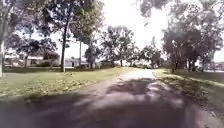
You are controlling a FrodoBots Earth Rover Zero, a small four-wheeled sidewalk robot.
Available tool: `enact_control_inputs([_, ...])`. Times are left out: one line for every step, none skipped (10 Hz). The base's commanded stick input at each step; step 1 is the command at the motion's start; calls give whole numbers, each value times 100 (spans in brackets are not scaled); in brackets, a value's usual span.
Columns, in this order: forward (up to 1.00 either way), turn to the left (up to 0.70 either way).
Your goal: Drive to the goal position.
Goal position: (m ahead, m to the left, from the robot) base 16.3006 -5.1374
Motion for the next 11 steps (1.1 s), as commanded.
enact_control_inputs([70,0])
enact_control_inputs([70,0])
enact_control_inputs([70,0])
enact_control_inputs([70,0])
enact_control_inputs([70,-4])
enact_control_inputs([70,-13])
enact_control_inputs([70,-21])
enact_control_inputs([70,-31])
enact_control_inputs([70,-23])
enact_control_inputs([70,-15])
enact_control_inputs([70,0])
